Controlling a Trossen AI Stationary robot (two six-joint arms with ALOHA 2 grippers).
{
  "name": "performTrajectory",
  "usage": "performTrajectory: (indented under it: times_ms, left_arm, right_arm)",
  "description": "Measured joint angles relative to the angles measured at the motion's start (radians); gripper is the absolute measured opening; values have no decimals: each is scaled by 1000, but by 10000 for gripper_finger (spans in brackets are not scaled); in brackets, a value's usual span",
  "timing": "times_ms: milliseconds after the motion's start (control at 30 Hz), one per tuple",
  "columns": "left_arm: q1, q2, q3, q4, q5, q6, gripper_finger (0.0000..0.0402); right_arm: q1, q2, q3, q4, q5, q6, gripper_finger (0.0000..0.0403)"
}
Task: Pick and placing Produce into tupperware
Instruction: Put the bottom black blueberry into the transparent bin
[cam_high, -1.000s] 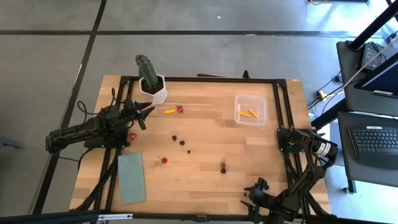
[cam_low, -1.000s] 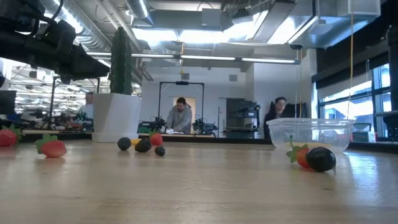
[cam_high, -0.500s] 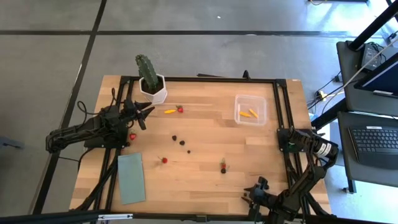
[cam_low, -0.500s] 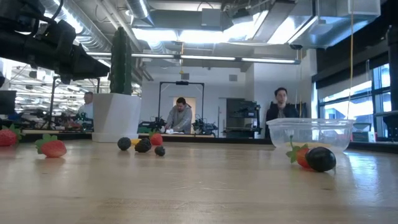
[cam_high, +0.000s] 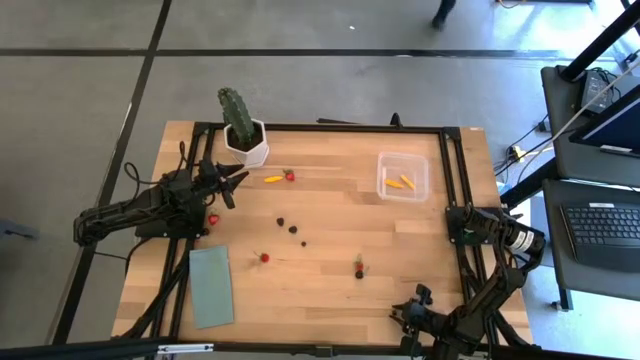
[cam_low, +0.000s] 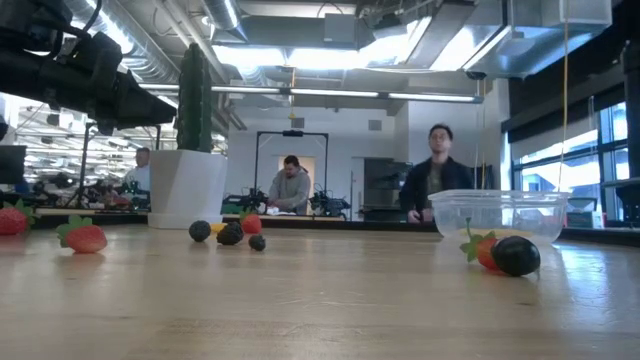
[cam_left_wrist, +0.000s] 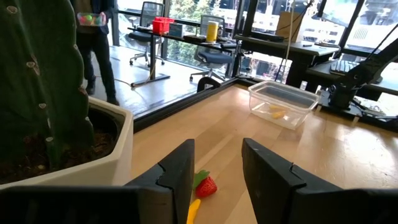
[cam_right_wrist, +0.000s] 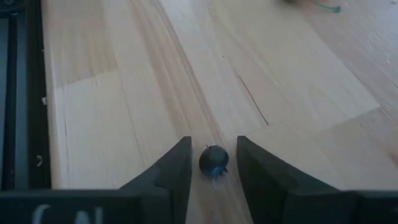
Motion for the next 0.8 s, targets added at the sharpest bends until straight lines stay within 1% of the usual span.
performTrajectory:
  times_ms: [133, 400, 567, 700, 767, 800]
  left_arm:
    - [0, 0, 0, 0, 0, 0, 126]
    - [0, 0, 0, 0, 0, 0, 126]
    - [0, 0, 0, 0, 0, 0, 126]
    - [0, 0, 0, 0, 0, 0, 126]
    - [0, 0, 0, 0, 0, 0, 126]
    - [0, 0, 0, 0, 0, 0, 126]
  right_arm:
    - [0, 0, 0, -7, -3, 1, 109]
    - [1, -1, 1, -12, -7, 11, 60]
    - [-3, -5, 5, -27, -8, 88, 51]
    - [-31, -29, 40, -123, -39, 129, 49]
    - [-60, -64, 58, -236, -90, 130, 48]
    - [-74, -87, 64, -298, -90, 129, 48]
